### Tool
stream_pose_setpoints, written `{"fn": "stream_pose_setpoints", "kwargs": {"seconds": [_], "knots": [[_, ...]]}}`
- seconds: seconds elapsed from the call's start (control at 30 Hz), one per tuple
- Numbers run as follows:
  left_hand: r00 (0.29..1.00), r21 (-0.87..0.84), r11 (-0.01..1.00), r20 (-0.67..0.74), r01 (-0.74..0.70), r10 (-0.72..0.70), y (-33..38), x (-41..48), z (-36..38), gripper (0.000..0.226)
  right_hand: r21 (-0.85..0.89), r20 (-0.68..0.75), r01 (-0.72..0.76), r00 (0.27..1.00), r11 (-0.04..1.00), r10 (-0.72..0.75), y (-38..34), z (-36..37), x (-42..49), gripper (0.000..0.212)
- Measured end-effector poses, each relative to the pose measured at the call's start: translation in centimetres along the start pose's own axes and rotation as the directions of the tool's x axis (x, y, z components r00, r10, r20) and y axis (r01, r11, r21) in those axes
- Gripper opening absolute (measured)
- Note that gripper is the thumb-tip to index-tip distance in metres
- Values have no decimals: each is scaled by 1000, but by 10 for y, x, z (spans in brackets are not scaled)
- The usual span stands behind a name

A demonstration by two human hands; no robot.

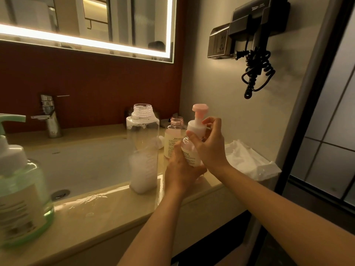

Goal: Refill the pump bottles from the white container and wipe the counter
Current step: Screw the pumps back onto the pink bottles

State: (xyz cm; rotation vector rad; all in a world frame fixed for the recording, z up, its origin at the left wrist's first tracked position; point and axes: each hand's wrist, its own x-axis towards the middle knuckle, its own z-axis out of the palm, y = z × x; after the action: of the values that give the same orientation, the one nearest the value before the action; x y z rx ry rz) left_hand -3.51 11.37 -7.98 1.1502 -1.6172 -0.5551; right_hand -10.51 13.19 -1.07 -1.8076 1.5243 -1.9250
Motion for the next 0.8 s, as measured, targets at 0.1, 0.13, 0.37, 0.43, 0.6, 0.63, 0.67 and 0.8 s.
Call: {"fn": "stream_pose_setpoints", "kwargs": {"seconds": [0.1, 0.13, 0.37, 0.43, 0.6, 0.63, 0.67, 0.8], "knots": [[1000, -24, 1000, -1, -10, 10, 0, -1, -1, 95, -33, 16, -19, 1000, 999, 19, 6, 1, -2, 53], [1000, -30, 999, -1, -11, 11, 0, -2, -1, 96, -32, 9, -30, 999, 999, 30, 7, 1, -3, 53], [1000, -7, 1000, 15, -2, 2, -1, -1, -3, 93, -57, 119, -106, 987, 993, 112, -5, 2, 27, 54], [1000, -5, 1000, 20, 3, -3, 0, -2, -3, 92, -134, 220, -108, 966, 985, 136, -4, 4, 33, 54], [1000, -1, 1000, 22, 10, -10, 0, -1, -3, 92, -226, 126, -53, 989, 973, 83, -5, 4, 18, 50], [1000, 0, 1000, 19, 9, -9, 0, -1, -3, 93, -280, 109, -35, 992, 959, 69, -4, 4, 14, 59], [1000, 1, 1000, 18, 10, -10, 0, -1, -3, 93, -325, 93, -22, 994, 945, 56, -3, 2, 10, 65], [1000, 0, 1000, 27, 8, -8, 2, -2, -5, 91, -355, 46, -12, 998, 935, 30, -2, -2, 16, 55]]}}
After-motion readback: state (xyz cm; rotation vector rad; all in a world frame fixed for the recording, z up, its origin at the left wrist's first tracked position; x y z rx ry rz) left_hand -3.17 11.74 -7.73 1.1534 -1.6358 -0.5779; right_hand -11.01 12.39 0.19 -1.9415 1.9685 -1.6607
